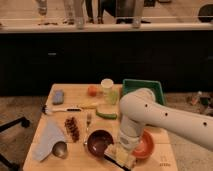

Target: Place eraser in purple bowl

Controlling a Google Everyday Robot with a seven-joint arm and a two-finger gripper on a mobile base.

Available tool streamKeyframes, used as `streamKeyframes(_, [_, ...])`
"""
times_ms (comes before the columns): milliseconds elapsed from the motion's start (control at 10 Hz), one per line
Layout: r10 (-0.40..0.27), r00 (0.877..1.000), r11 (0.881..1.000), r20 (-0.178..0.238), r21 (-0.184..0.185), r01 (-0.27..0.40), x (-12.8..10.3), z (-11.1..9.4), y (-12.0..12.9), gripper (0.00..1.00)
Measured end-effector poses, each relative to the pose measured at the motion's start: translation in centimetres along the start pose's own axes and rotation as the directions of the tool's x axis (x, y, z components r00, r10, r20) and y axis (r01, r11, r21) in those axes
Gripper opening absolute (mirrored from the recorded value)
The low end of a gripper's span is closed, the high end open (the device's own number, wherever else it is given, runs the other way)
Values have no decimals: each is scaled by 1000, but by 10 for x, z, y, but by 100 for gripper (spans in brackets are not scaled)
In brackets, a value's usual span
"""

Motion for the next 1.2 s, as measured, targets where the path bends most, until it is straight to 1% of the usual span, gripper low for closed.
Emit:
streamKeyframes(300, [-18, 1000, 1000, -17, 10, 18, -17, 3, 12, 0])
streamKeyframes(500, [-20, 999, 1000, -29, 11, 20, -25, 5, 14, 0])
streamKeyframes(1200, [-13, 999, 1000, -29, 6, 13, -23, 6, 13, 0])
